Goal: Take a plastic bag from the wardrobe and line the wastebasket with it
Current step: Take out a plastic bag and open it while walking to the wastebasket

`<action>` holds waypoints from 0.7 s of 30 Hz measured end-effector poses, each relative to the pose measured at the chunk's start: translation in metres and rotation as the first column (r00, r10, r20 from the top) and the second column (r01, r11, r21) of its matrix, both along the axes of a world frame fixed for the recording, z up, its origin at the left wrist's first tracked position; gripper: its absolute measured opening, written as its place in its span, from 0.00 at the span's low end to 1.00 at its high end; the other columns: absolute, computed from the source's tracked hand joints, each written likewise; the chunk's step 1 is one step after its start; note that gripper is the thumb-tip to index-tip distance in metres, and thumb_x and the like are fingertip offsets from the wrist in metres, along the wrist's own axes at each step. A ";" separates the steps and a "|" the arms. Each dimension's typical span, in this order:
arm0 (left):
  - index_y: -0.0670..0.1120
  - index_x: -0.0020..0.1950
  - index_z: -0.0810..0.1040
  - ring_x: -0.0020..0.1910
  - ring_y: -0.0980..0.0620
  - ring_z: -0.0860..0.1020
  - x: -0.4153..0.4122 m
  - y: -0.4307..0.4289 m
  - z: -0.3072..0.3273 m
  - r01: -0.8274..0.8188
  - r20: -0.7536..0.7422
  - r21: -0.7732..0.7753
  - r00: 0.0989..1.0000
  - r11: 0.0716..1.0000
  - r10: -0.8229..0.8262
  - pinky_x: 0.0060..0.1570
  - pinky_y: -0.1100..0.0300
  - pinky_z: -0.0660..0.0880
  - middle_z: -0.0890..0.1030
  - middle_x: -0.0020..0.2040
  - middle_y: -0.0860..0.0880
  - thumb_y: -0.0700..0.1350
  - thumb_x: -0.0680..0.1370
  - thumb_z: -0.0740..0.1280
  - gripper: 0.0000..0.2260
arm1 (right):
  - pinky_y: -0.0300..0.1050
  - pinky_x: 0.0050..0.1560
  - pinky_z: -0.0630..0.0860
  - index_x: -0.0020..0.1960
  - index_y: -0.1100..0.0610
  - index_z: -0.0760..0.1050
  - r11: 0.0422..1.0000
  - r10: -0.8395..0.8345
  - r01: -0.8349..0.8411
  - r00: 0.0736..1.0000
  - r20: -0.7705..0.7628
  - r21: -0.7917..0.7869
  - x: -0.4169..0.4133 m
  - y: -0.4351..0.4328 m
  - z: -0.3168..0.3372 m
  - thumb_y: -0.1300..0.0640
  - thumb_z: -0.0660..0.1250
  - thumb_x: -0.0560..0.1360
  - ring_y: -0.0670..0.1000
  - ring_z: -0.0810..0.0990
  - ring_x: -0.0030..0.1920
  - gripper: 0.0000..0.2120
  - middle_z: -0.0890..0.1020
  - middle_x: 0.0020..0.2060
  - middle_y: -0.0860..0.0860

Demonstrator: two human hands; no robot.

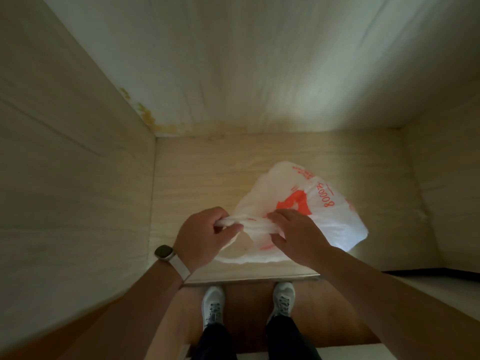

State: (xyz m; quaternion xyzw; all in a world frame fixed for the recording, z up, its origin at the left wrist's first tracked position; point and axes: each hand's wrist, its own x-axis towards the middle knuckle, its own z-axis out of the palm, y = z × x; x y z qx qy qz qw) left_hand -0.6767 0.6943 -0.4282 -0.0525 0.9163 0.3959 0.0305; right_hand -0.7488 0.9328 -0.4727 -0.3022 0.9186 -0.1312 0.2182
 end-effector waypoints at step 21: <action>0.57 0.34 0.70 0.28 0.53 0.70 0.032 -0.006 0.226 0.018 -0.471 -0.078 0.881 0.997 -0.053 0.28 0.61 0.66 0.70 0.27 0.50 0.59 0.73 0.65 0.11 | 0.46 0.67 0.68 0.71 0.51 0.67 0.938 -0.117 0.027 0.964 -0.240 -0.346 0.058 -0.018 0.207 0.42 0.60 0.77 0.52 0.72 0.66 0.25 0.74 0.67 0.49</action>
